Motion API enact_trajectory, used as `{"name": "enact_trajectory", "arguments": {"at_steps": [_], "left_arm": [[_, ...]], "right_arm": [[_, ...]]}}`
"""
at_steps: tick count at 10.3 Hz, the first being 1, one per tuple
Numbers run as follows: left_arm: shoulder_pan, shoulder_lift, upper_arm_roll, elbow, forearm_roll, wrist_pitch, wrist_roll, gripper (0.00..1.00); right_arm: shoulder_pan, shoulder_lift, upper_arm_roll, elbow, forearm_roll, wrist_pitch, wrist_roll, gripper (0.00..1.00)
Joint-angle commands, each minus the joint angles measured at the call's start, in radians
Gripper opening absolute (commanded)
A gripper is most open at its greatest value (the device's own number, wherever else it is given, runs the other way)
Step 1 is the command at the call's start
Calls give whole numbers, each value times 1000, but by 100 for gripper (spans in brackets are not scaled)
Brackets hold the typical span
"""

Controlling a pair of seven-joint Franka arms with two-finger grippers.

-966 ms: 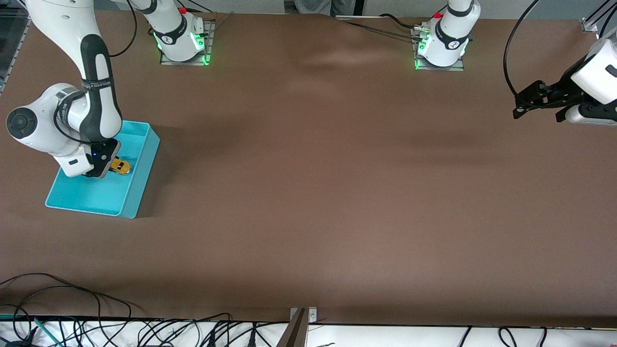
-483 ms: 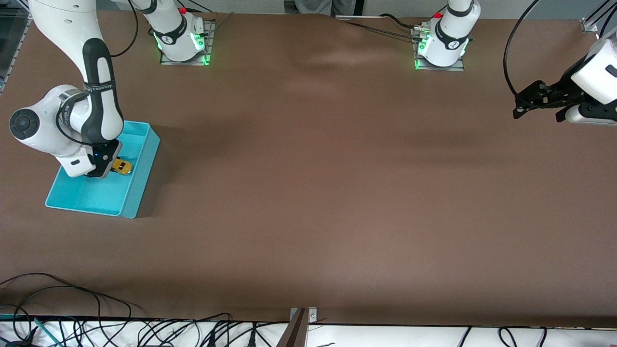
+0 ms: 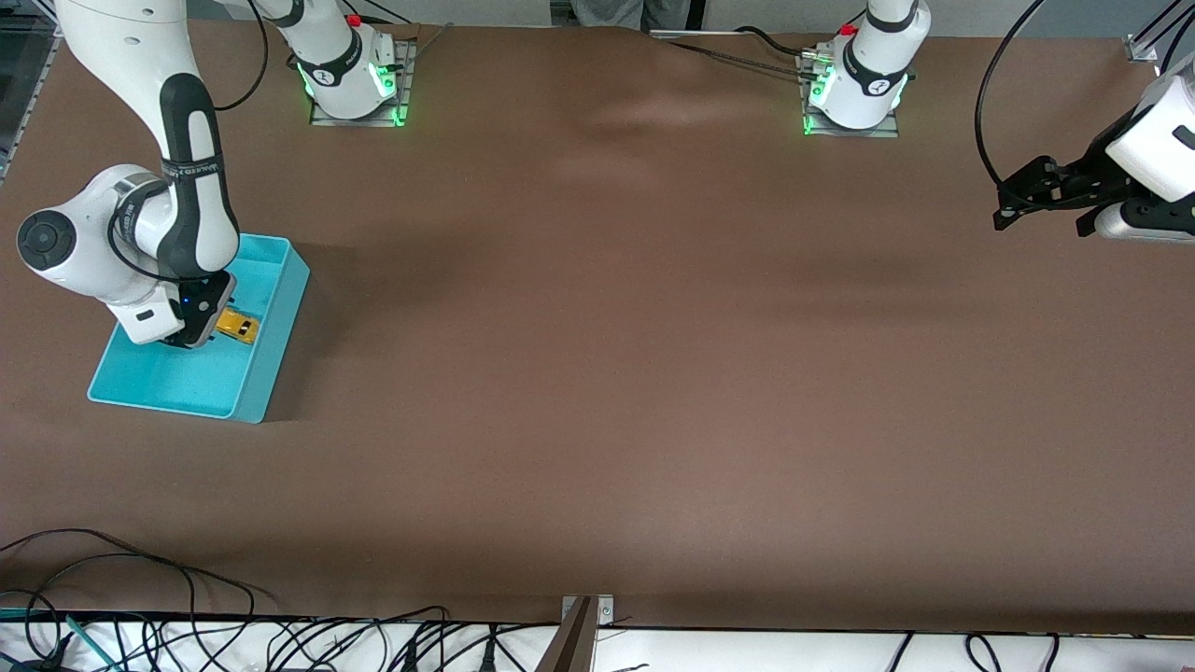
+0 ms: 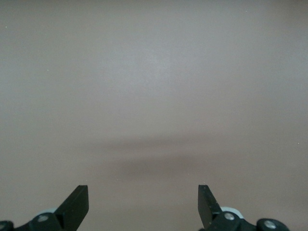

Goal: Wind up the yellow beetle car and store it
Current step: 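Open the right gripper to release the car inside the bin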

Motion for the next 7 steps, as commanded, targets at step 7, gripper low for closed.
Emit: {"name": "enact_trajectory", "arguments": {"at_steps": [7], "left_arm": [[7,13,-4,28,-18,-12,-3,100]], "right_arm": [[21,-49,-46,551,-89,-620,661,96]]}}
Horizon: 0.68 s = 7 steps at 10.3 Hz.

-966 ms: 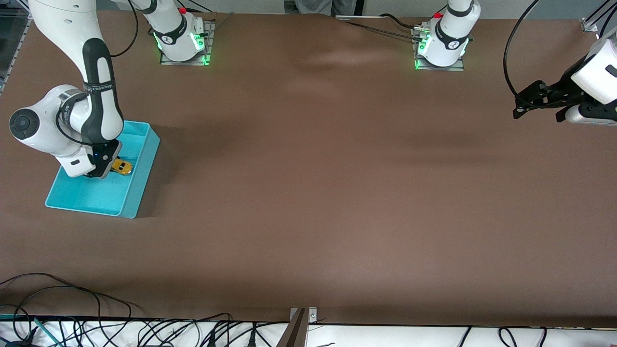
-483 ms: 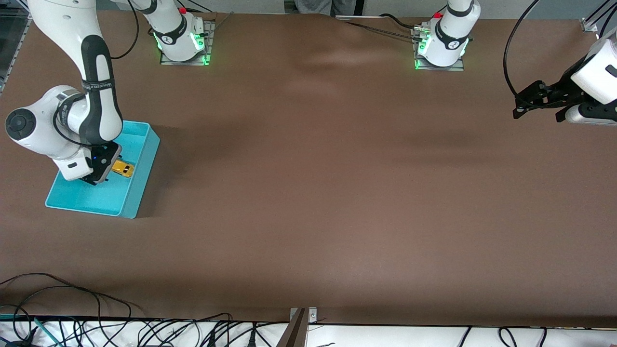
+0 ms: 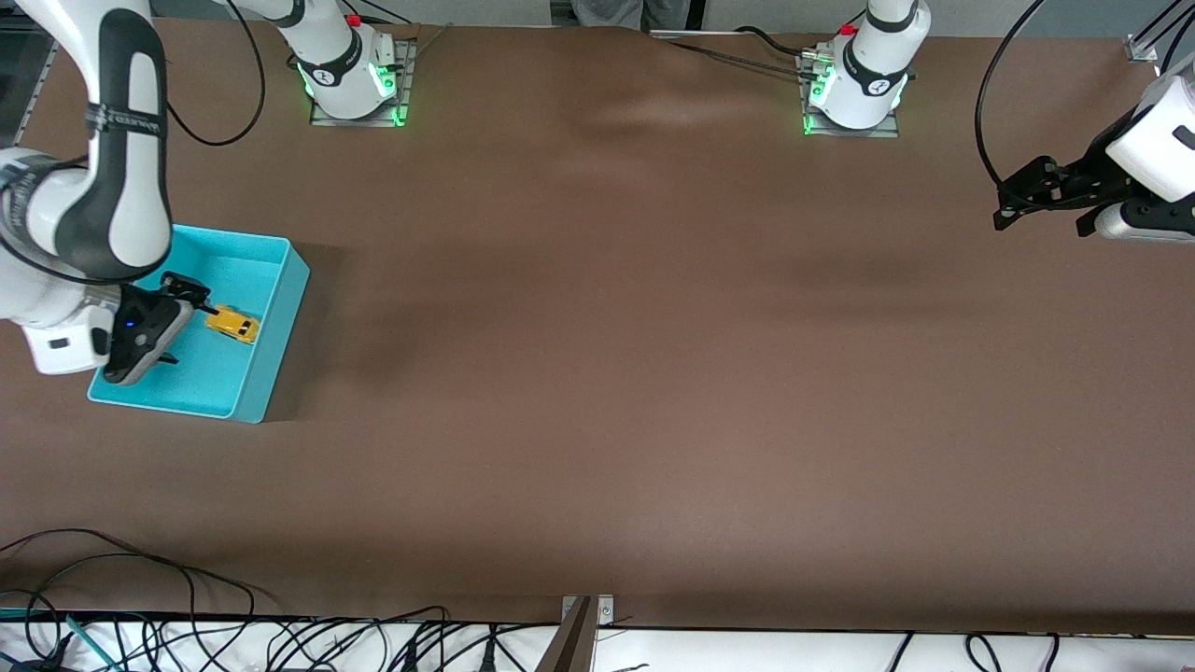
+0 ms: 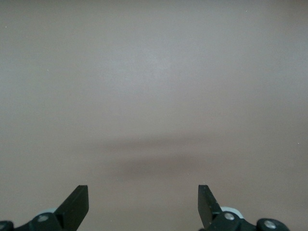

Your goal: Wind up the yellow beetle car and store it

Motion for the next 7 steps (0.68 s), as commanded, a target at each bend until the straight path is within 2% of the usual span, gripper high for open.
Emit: {"name": "enact_trajectory", "arguments": {"at_steps": [1,4,7], "left_arm": [[7,13,-4,28,-18,-12,-3,100],[7,13,-4,28,-18,-12,-3,100],[9,17,-3,28,-18,-10,-1,100]], "right_arm": [[2,5,-6,159,-33,-155,278,98],[4,4,1,303,-22,-330,719,100],[33,-24,4,318,4,-387,1033,100]]}}
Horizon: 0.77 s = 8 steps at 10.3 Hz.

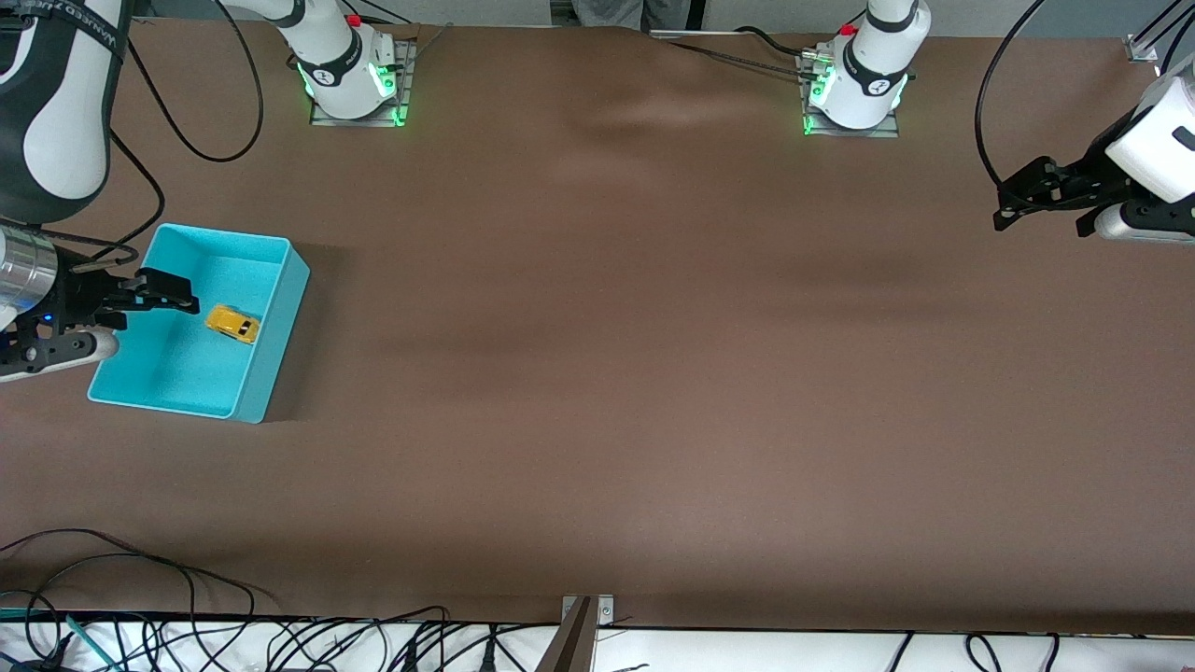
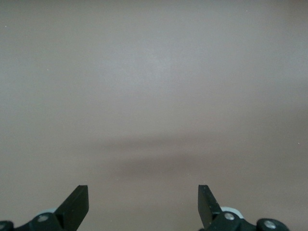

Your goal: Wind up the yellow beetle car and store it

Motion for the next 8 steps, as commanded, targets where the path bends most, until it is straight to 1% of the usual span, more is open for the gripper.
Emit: {"name": "enact_trajectory", "arguments": {"at_steps": [1,3,5,6,8], "left_arm": [[8,15,-3,28,-18,-10,-1,100],[8,15,-3,28,-18,-10,-1,100],[12,17,-3,28,-18,-10,-1,100],[16,17,-3,28,-18,-10,-1,100],[16,17,-3,28,-18,-9,-1,100]], "right_arm": [[35,-23,0,13,13,-56,191,100],[58,-25,-7,13,-4,-56,210,100],[58,-31,-10,13,-13,-81,223,100],[58,-32,-11,15,-35,-76,223,100],[51,-46,4,15,-38,-64,224,100]]}}
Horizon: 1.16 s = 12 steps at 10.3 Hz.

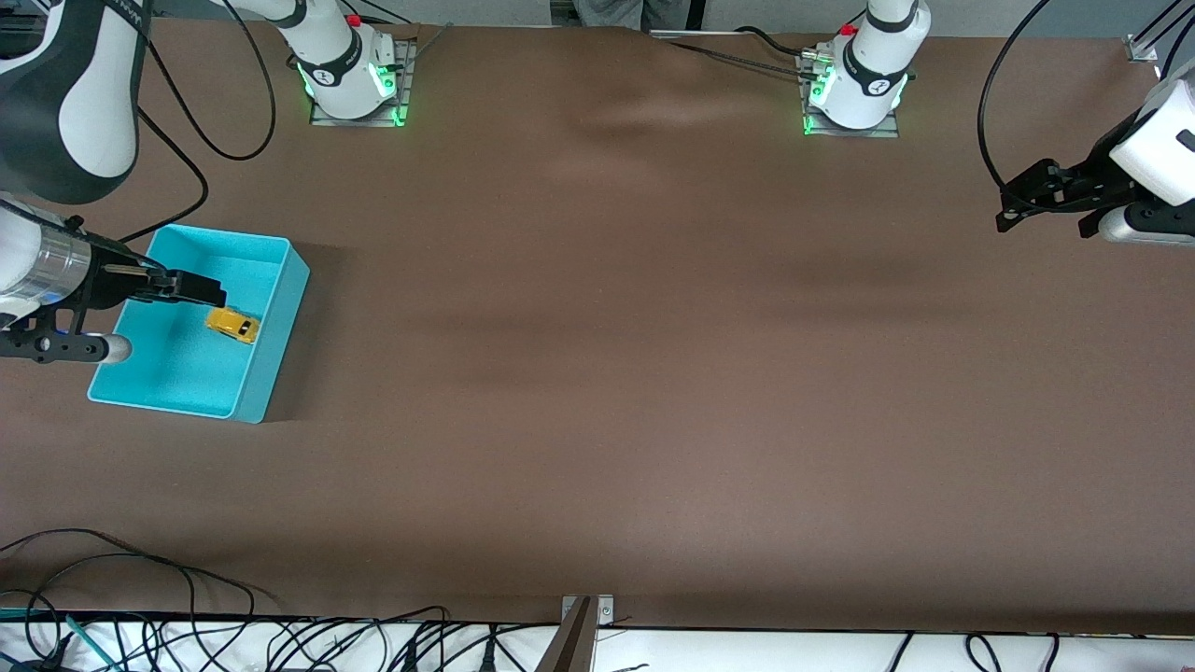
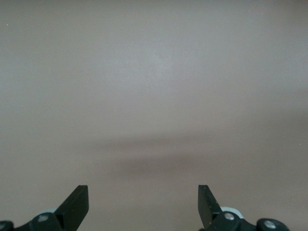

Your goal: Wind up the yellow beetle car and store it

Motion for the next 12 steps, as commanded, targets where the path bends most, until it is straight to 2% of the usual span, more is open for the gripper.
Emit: {"name": "enact_trajectory", "arguments": {"at_steps": [1,2,3,4,6,7,8,10,12], "left_arm": [[12,15,-3,28,-18,-9,-1,100],[12,27,-3,29,-18,-6,-1,100],[12,33,-5,41,-18,-7,-1,100],[14,44,-5,63,-18,-7,-1,100],[12,52,-5,65,-18,-7,-1,100],[14,52,-5,65,-18,-7,-1,100],[14,52,-5,69,-18,-7,-1,100],[14,53,-5,69,-18,-7,-1,100],[14,53,-5,69,-18,-7,-1,100]], "right_arm": [[-34,-43,58,3,-28,3,21,100],[-165,-75,218,4,-80,6,50,100],[-294,-124,419,-2,-196,29,103,100],[-404,-143,554,-6,-242,33,133,100],[-553,-181,696,-31,-252,34,133,100],[-639,-215,803,-69,-298,58,135,100],[-687,-245,857,-113,-327,83,138,100],[-694,-288,864,-176,-330,115,138,98],[-697,-295,869,-187,-352,126,138,98]]}}
